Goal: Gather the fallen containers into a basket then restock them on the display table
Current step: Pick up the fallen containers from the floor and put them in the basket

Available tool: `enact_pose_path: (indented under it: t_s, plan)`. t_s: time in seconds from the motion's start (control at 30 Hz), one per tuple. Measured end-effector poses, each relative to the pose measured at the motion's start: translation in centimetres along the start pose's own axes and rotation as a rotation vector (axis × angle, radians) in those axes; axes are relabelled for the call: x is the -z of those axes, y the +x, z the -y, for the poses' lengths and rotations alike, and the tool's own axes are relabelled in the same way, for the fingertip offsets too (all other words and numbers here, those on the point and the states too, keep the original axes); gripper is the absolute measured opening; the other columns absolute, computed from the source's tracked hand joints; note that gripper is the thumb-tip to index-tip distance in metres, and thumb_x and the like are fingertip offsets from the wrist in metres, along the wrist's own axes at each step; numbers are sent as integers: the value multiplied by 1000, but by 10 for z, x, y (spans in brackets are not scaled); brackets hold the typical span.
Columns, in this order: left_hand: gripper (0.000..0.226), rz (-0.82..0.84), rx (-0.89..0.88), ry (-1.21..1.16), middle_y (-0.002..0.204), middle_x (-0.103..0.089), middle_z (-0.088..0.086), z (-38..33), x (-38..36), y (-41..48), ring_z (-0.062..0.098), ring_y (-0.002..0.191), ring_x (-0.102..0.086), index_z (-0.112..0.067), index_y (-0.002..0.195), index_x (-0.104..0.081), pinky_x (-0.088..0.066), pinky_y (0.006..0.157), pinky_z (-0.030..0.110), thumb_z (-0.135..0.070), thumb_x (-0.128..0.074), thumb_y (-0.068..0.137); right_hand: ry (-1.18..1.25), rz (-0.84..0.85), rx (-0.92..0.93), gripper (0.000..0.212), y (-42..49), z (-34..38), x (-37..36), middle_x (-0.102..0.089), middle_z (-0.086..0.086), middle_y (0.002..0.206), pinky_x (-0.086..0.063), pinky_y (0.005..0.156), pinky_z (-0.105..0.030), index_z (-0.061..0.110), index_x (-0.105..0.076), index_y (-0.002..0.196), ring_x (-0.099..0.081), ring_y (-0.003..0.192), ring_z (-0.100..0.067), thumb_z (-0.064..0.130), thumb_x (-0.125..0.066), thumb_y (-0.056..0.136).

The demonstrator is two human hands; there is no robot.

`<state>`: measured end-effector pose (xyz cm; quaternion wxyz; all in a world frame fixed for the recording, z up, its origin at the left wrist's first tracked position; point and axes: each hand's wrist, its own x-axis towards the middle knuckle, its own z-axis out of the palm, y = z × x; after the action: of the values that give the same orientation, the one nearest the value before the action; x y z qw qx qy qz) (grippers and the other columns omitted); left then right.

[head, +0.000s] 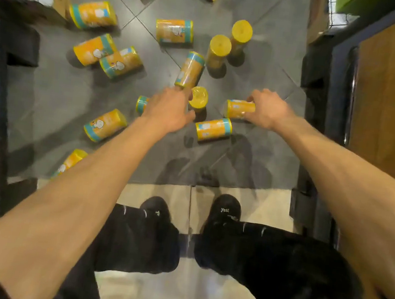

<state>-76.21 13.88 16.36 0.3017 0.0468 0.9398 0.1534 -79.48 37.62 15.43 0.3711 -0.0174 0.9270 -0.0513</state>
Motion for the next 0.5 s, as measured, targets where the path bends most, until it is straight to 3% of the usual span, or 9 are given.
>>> enact_pose_path:
  t_s: [0.2,0.4,0.5]
  plan:
    - [46,-82,-37,-11,123,-59,19,31,-75,75,40,113,-55,-13,129,-55,-48,86,47,-33,-60,88,-52,-43,63,50,93,-18,-57,-49,-19,132,-45,98,-45,12,-50,136,-47,123,-39,30,-61,90]
    - [57,-187,-39,-1,123,-56,20,38,-104,123,41,111,-54,-11,132,-47,-47,83,47,-43,-63,87,-69,-35,148,53,148,-30,-80,-53,-15,135,-43,98,-37,16,-51,136,-51,123,-33,30,-64,88]
    - [65,-209,-81,-1,131,-51,19,33,-117,134,41,117,-50,-12,138,-41,-47,91,50,-44,-67,86,-40,26,147,56,167,-35,-92,-54,-9,137,-45,101,-38,20,-51,136,-51,124,-30,35,-72,86]
